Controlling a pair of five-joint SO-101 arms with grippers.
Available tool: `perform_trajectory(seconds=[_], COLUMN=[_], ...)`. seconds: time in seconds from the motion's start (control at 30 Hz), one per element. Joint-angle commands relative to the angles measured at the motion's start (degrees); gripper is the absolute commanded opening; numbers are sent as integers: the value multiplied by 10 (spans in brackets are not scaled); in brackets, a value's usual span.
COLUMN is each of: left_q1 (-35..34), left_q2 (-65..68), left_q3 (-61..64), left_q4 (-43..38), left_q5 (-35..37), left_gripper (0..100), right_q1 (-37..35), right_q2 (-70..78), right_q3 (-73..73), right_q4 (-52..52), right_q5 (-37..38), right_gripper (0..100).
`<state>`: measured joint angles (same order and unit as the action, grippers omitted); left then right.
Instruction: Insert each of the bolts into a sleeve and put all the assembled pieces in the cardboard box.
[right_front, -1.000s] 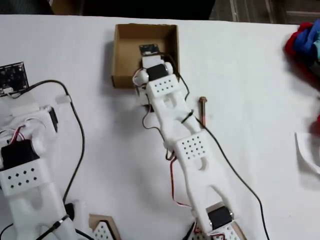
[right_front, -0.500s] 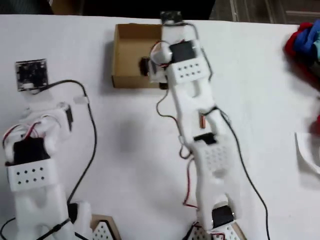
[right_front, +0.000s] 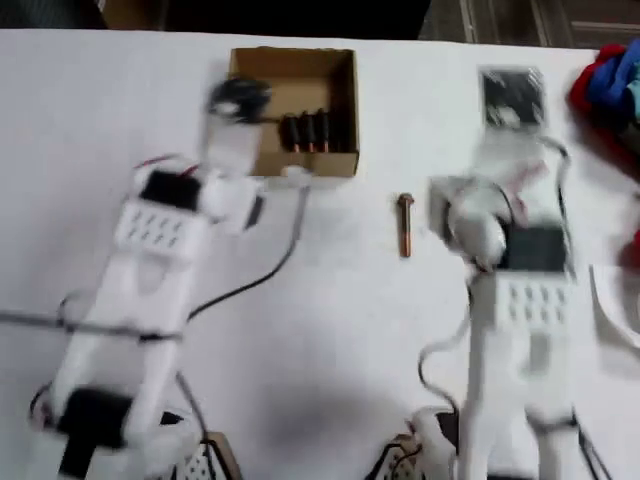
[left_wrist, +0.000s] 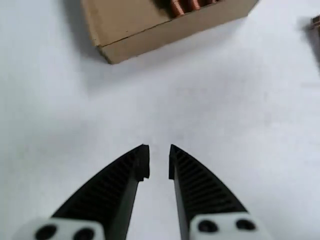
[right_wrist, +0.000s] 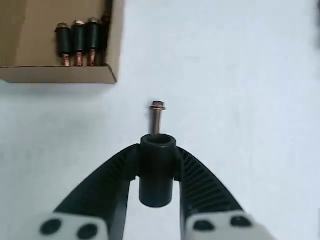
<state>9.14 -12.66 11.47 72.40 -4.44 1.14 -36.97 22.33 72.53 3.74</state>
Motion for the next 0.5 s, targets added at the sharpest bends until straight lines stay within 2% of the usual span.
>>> perform_trajectory(seconds=[0.0,0.13,0.4,0.47], left_q1=[69,105,166,181], left_q2=[86,185,318,332], left_q3=[-159,-239,-356,-385], left_q4=[47,75,113,113], left_q5=[-1,11,222,253], left_gripper=[90,90,90,90], right_q1=[76,124,147,149], right_q2=[-92,-100,-100,-102], right_q3=[134,217,333,350], right_q4=[-77,-147,-264,-291], right_q5=[15,-2,-98,-103], right_gripper=[19,19,19,19])
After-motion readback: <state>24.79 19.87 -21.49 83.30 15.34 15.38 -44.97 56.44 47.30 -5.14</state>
